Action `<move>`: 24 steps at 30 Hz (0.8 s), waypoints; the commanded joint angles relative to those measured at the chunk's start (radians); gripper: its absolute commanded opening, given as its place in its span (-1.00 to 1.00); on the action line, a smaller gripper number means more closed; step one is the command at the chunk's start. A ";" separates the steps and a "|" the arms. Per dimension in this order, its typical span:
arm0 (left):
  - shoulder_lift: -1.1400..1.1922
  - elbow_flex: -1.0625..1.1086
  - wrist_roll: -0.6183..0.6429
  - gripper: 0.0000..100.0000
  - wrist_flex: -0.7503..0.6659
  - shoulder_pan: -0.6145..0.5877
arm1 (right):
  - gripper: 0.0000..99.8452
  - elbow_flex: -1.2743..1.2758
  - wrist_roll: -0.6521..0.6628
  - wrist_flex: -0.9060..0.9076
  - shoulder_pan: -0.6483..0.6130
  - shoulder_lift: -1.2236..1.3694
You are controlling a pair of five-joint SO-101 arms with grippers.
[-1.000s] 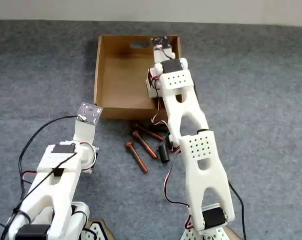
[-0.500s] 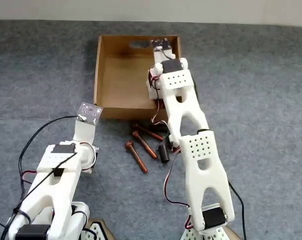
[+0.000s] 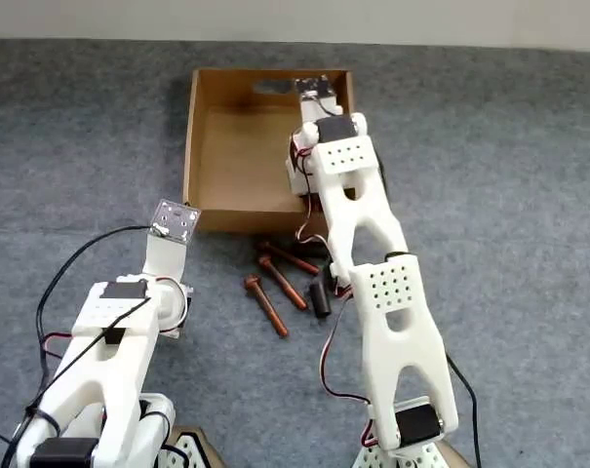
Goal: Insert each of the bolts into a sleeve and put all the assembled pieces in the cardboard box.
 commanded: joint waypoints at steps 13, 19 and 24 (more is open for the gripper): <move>0.002 -0.036 -0.008 -0.98 0.005 0.001 | -0.73 -0.130 -0.005 0.056 0.004 -0.088; 0.002 -0.036 -0.008 -0.98 0.005 0.001 | -0.73 -0.377 -0.002 0.193 0.028 -0.140; 0.002 -0.036 -0.008 -0.98 0.003 0.001 | -0.73 -0.478 -0.002 0.236 0.051 -0.150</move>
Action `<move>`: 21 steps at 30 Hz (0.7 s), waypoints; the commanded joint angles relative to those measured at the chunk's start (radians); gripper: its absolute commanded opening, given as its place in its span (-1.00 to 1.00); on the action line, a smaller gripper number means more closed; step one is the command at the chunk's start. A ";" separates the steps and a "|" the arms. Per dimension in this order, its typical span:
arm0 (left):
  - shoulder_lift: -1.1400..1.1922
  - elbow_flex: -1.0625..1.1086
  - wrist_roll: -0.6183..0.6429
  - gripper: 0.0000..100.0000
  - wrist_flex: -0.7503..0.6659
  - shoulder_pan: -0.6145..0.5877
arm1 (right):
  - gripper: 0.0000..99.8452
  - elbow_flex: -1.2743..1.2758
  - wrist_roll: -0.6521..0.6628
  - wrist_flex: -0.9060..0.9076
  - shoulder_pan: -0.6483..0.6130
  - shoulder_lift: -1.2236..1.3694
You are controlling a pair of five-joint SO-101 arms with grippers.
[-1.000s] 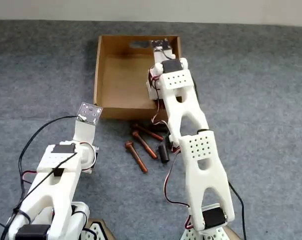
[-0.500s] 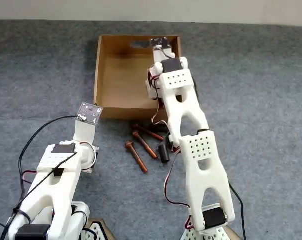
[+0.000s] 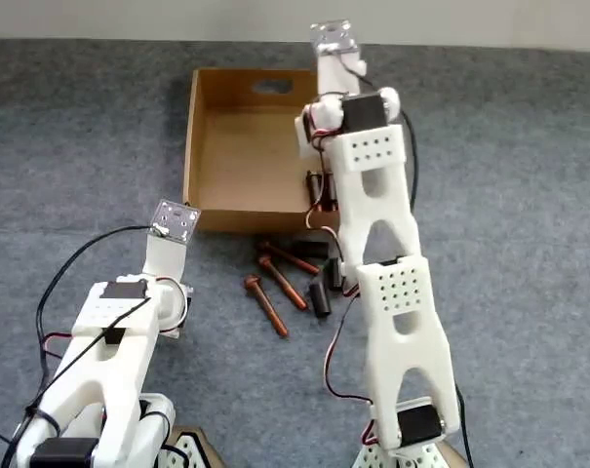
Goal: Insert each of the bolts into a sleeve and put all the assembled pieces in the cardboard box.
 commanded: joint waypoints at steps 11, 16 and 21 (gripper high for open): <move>0.002 -0.036 -0.008 -0.98 0.002 -0.001 | -0.73 0.460 -0.006 0.021 -0.022 -0.555; 0.002 -0.036 -0.008 -0.98 0.002 -0.001 | -0.73 1.023 0.000 -0.007 -0.047 -0.928; 0.002 -0.036 -0.008 -0.98 0.003 -0.001 | -0.73 1.557 0.002 -0.159 -0.081 -1.259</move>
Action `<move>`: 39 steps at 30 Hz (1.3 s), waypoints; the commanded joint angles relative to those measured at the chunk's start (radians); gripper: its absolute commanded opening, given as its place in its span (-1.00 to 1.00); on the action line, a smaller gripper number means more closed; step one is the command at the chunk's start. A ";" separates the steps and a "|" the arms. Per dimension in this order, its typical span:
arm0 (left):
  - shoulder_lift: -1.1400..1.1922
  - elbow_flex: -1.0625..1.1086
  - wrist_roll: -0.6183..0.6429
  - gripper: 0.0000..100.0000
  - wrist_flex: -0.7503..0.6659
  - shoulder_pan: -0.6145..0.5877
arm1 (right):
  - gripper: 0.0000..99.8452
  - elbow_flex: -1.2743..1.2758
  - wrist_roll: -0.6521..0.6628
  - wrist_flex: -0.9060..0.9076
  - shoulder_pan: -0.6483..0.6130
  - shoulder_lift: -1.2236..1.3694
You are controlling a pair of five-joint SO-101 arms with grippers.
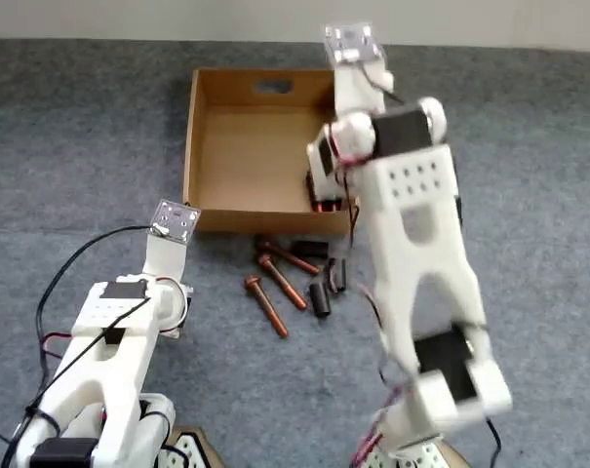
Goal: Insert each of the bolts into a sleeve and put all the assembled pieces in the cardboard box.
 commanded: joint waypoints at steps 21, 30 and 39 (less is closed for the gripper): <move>0.002 -0.036 -0.008 -0.98 0.006 -0.001 | -0.73 1.178 0.063 -0.786 -0.136 -0.228; 0.002 -0.036 -0.008 -0.98 0.006 -0.001 | -0.73 1.176 0.064 -0.843 -0.136 -0.104; 0.002 -0.036 -0.008 -0.98 0.006 -0.001 | -0.98 1.176 0.064 -0.843 -0.143 -0.119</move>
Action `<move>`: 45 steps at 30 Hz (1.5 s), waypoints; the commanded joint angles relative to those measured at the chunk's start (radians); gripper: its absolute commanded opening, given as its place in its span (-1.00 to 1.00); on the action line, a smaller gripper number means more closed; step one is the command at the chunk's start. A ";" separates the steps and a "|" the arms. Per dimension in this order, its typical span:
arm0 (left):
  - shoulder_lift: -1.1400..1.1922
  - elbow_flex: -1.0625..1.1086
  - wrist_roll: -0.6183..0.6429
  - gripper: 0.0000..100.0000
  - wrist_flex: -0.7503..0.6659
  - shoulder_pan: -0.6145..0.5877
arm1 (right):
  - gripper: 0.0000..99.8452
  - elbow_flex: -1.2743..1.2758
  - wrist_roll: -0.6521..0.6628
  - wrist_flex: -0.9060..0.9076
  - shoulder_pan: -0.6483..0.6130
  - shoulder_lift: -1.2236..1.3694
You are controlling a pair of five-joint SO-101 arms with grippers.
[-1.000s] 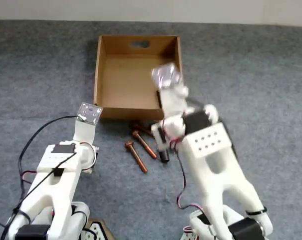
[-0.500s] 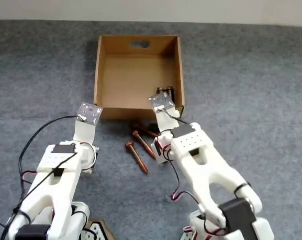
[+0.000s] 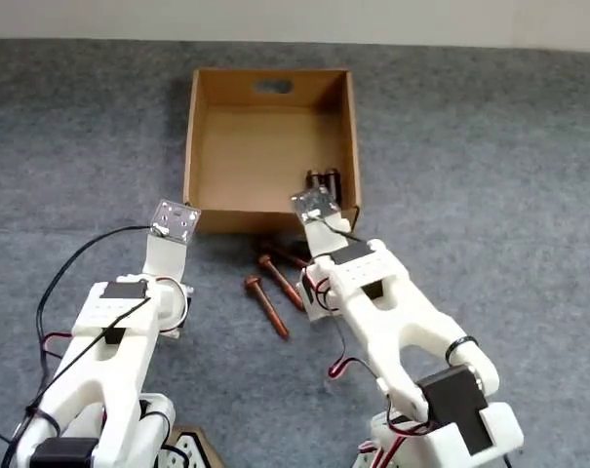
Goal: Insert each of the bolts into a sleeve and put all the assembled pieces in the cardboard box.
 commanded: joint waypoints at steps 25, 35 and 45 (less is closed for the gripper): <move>0.002 -0.036 -0.008 -0.98 0.006 -0.004 | -0.91 0.472 0.261 0.116 0.228 -0.524; 0.002 -0.036 -0.008 -0.98 0.006 -0.004 | -0.57 0.475 0.385 0.116 0.226 -0.533; 0.002 -0.036 -0.008 -0.98 0.006 -0.004 | -1.00 0.475 0.516 0.113 0.226 -0.533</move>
